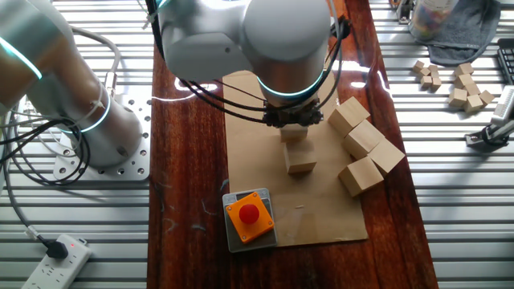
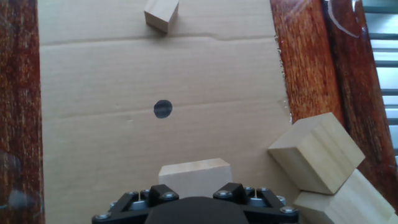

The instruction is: Stack the blocks into a pyramid shape

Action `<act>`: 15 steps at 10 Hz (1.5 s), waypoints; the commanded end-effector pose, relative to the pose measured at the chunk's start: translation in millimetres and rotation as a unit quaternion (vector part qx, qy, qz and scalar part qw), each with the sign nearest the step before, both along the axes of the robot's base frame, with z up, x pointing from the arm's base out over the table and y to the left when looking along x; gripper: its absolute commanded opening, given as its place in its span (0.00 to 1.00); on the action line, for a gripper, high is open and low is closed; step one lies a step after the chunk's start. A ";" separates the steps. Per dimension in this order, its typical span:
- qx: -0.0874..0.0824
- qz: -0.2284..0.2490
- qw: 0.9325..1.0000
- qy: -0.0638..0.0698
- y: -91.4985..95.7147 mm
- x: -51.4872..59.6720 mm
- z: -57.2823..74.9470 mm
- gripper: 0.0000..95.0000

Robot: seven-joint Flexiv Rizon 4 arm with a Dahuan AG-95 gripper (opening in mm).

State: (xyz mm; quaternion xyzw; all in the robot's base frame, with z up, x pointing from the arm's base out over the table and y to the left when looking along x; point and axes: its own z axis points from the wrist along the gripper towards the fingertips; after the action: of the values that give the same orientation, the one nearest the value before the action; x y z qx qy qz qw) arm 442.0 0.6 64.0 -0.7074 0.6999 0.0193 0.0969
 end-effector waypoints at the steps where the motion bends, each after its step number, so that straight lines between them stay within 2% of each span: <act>1: 0.002 0.002 1.000 0.003 -0.1 2.3 -4.1 0.00; 6: 0.002 -0.005 1.000 0.020 -0.5 1.5 -12.3 0.00; 15: 0.003 -0.004 1.000 0.021 -0.8 1.6 -19.7 0.00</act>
State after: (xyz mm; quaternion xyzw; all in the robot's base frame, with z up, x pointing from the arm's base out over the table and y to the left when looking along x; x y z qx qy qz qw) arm 442.7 -0.1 45.5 -0.7047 0.7035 0.0377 0.0838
